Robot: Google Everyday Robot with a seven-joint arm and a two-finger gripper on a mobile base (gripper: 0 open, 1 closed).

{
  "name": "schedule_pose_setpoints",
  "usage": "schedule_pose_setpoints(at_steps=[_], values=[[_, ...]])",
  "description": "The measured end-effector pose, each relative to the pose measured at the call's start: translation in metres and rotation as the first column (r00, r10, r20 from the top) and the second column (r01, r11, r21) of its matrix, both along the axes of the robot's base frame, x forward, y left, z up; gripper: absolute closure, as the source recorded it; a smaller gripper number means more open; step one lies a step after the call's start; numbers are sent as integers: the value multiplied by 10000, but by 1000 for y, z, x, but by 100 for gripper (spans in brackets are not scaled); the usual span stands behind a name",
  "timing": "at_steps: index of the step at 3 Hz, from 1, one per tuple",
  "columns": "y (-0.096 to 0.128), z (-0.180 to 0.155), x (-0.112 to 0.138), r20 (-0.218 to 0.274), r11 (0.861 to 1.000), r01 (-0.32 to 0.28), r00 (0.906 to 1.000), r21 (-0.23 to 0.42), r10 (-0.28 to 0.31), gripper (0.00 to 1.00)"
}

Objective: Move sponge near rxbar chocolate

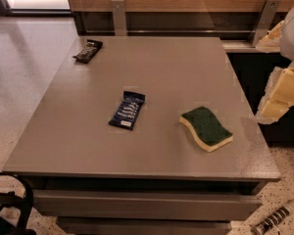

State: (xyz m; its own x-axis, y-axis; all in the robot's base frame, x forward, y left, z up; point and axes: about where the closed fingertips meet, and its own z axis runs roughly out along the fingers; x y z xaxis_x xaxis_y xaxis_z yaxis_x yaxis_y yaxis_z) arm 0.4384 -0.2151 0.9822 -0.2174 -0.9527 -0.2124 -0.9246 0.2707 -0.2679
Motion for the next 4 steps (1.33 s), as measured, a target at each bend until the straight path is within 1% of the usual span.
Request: schedule_pose_setpoints(at_steps=[1,2,3,4], values=[[0,0,0,0,10000,0,10000,0,0,14],[0,1,0,46,10000,1,10000,0,-1,10],[1,3,0,116,10000,3,9999,4,-3,0],[2,-3,0,43,9981,-11,10000,611,8,0]])
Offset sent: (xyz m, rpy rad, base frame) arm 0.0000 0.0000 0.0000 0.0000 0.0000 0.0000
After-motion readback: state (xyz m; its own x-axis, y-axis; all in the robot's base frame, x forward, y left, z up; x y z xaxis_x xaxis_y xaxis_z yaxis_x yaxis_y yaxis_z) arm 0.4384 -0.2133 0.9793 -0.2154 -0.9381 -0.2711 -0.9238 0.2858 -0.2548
